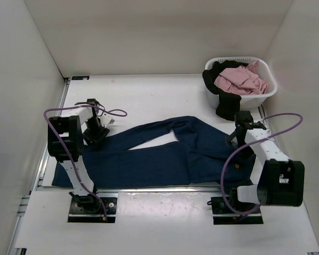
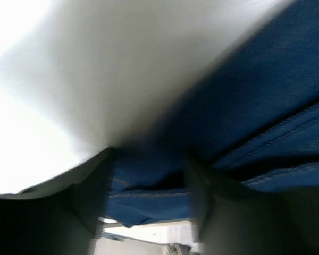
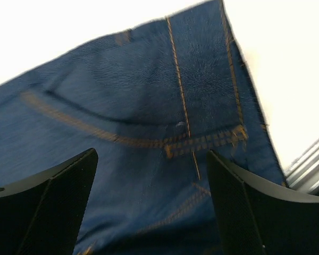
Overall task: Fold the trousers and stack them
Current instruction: Flatten the trousers out
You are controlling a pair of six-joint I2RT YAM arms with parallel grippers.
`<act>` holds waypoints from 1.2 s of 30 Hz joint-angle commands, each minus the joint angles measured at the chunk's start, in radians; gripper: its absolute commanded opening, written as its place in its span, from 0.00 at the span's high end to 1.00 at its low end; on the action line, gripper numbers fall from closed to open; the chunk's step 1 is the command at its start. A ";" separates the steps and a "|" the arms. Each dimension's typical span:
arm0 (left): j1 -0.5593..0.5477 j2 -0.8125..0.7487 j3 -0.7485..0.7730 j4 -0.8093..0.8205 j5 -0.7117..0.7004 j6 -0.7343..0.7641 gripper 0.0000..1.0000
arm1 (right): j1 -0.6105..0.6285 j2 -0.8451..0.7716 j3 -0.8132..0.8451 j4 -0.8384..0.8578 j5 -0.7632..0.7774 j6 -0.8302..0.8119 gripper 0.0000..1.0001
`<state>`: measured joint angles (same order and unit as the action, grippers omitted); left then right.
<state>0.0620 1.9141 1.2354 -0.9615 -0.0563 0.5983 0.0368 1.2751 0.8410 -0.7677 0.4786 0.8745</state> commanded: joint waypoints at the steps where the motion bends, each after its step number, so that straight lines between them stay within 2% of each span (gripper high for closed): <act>1: -0.042 0.049 -0.054 0.078 -0.022 -0.037 0.39 | -0.038 0.071 -0.061 0.108 -0.106 -0.019 0.15; 3: -0.042 0.069 -0.054 0.078 -0.022 -0.048 0.57 | -0.048 0.095 -0.086 0.142 -0.130 -0.008 0.16; 4: -0.042 0.078 -0.025 0.078 -0.033 -0.057 0.79 | -0.048 0.110 -0.104 0.152 -0.130 -0.008 0.17; 5: -0.042 0.094 -0.011 0.078 -0.045 -0.057 0.86 | -0.048 0.110 -0.105 0.172 -0.141 -0.008 0.18; 8: -0.018 0.103 0.085 0.078 -0.099 -0.083 0.86 | -0.048 0.153 -0.097 0.186 -0.141 -0.020 0.27; 10: 0.022 0.103 0.162 0.087 -0.123 -0.110 0.86 | -0.048 0.187 -0.074 0.186 -0.132 -0.048 0.41; 12: 0.050 0.103 0.292 0.087 -0.146 -0.120 0.86 | -0.038 0.214 -0.039 0.196 -0.132 -0.072 0.59; 13: 0.061 0.103 0.332 0.087 -0.146 -0.120 0.86 | -0.028 0.214 -0.028 0.209 -0.132 -0.086 0.85; 14: 0.070 0.088 0.367 0.087 -0.146 -0.120 0.86 | -0.018 0.227 -0.019 0.209 -0.132 -0.109 0.95; 15: 0.082 0.071 0.424 0.087 -0.136 -0.120 0.86 | -0.018 0.237 -0.010 0.220 -0.132 -0.109 1.00; 20: 0.082 0.026 0.478 0.087 -0.168 -0.088 0.86 | 0.043 0.237 0.061 0.209 -0.101 -0.157 1.00; 26: 0.091 -0.061 0.371 0.096 -0.232 -0.054 0.86 | 0.141 0.144 0.106 0.159 -0.044 -0.186 1.00; 32: 0.101 -0.081 0.260 0.106 -0.252 -0.034 0.82 | 0.141 -0.074 -0.072 0.104 -0.077 -0.121 1.00; 36: 0.101 -0.014 0.320 0.115 -0.252 -0.034 0.82 | 0.120 -0.086 -0.099 0.033 -0.051 -0.144 0.99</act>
<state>0.1555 1.8992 1.5032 -0.8677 -0.2852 0.5575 0.1741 1.1835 0.7666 -0.6502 0.3977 0.7376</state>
